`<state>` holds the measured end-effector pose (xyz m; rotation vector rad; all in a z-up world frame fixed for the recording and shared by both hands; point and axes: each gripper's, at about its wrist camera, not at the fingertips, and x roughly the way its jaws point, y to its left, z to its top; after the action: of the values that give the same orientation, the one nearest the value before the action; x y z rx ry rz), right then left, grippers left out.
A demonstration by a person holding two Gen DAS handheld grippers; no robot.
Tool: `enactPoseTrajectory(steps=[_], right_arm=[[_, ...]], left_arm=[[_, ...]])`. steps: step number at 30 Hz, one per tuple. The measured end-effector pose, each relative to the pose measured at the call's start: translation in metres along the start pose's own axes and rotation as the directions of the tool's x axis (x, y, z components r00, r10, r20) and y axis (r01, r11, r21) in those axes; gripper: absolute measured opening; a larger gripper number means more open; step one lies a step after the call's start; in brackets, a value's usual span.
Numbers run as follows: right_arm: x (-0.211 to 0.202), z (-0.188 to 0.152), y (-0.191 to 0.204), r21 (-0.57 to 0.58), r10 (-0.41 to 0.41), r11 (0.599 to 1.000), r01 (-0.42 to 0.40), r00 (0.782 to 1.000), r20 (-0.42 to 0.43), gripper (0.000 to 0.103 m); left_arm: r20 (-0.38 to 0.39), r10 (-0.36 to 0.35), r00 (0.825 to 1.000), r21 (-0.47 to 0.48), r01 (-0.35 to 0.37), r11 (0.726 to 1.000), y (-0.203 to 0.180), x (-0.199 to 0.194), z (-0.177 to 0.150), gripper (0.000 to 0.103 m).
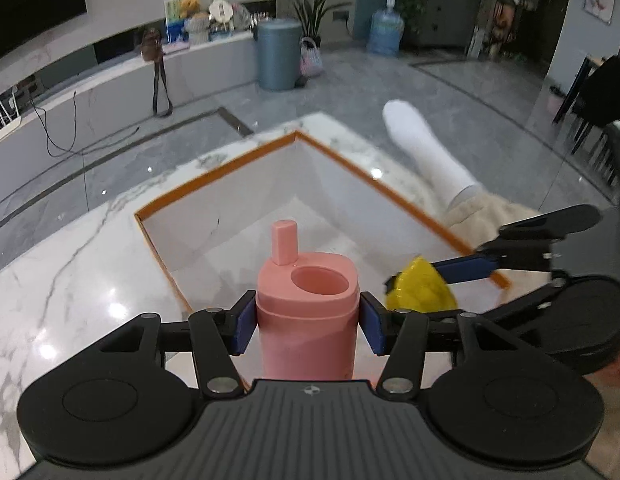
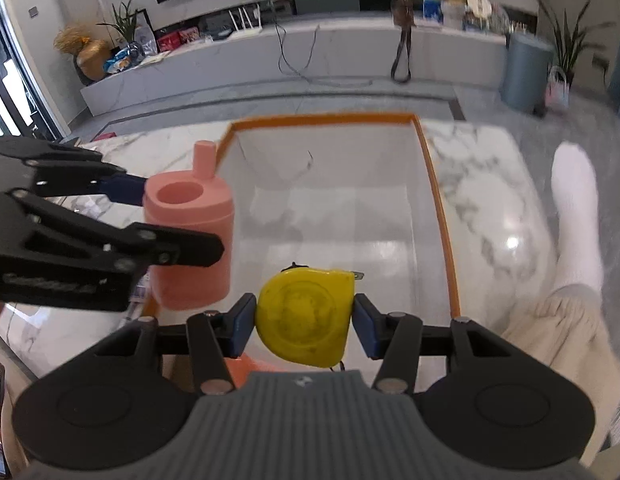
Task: Organize rigid objects
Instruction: 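Carry the pink cup and yellow tape measure into the orange shoebox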
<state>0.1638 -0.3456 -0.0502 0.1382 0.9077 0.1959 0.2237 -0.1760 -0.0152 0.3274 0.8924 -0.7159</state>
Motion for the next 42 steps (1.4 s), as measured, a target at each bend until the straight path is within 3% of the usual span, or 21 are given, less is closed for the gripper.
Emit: enactPoseTrajectory(steps=[7, 14, 21, 29, 34, 42], right_arm=[[0.039, 0.002, -0.009, 0.013, 0.036, 0.999, -0.035, 0.998, -0.060, 0.053], [0.055, 0.000, -0.026, 0.137, 0.094, 0.987, -0.079, 0.990, -0.107, 0.053], [0.068, 0.006, -0.017, 0.172, 0.111, 0.981, -0.085, 0.984, -0.143, 0.053], [0.088, 0.006, -0.012, 0.224, 0.109, 0.972, -0.066, 0.976, -0.186, 0.053], [0.098, 0.005, -0.011, 0.233, 0.103, 0.971, -0.051, 0.971, -0.216, 0.053], [0.100, 0.005, -0.007, 0.226, 0.084, 0.974, -0.027, 0.966, -0.246, 0.053]], left_arm=[[-0.092, 0.003, 0.996, 0.113, 0.008, 0.994, 0.010, 0.034, -0.008, 0.061], [-0.162, -0.052, 0.985, 0.295, 0.099, 0.951, 0.007, 0.044, -0.023, 0.062], [-0.225, -0.030, 0.974, 0.365, 0.113, 0.924, -0.006, 0.053, -0.030, 0.061], [-0.329, 0.029, 0.944, 0.510, 0.151, 0.847, -0.021, 0.060, -0.035, 0.062], [-0.362, 0.046, 0.931, 0.512, 0.157, 0.844, -0.019, 0.063, -0.032, 0.066], [-0.326, 0.010, 0.945, 0.454, 0.147, 0.879, -0.010, 0.045, -0.027, 0.069]])
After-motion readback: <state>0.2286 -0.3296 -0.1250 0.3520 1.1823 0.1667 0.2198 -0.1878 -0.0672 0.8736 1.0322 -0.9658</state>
